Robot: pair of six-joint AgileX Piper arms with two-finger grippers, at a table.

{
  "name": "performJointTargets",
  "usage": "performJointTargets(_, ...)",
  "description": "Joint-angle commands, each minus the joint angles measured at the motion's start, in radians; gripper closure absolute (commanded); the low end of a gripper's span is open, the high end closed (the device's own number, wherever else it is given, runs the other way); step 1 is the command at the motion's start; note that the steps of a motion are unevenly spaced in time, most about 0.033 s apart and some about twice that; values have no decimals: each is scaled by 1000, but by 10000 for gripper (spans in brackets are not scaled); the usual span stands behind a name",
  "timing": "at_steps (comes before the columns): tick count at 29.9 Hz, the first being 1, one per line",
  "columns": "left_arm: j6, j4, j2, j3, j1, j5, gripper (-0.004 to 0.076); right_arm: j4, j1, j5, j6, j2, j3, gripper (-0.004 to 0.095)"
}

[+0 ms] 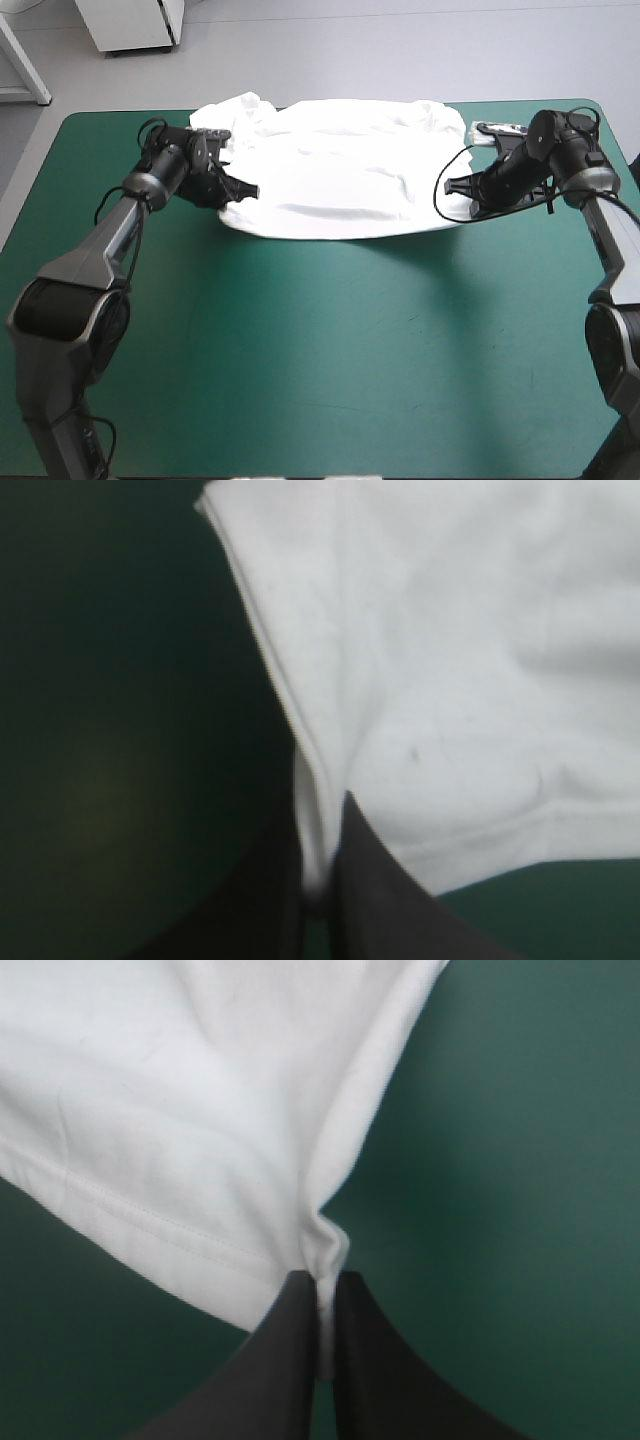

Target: Fold the cloth

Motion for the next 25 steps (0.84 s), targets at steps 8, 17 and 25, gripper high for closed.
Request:
performJointTargets(8, 3, -87, -539, 661, -5, -251, 746, -22, 72, -163, -27, -354, 514, 921)
performJointTargets(17, 15, -198, -893, 1023, -5, -193, 746, -27, 85, -153, 26, -662, 850, 921)
performJointTargets(25, 18, -248, -1166, 1176, -5, -2, 746, -11, 85, -16, 93, -915, 1028, 921)
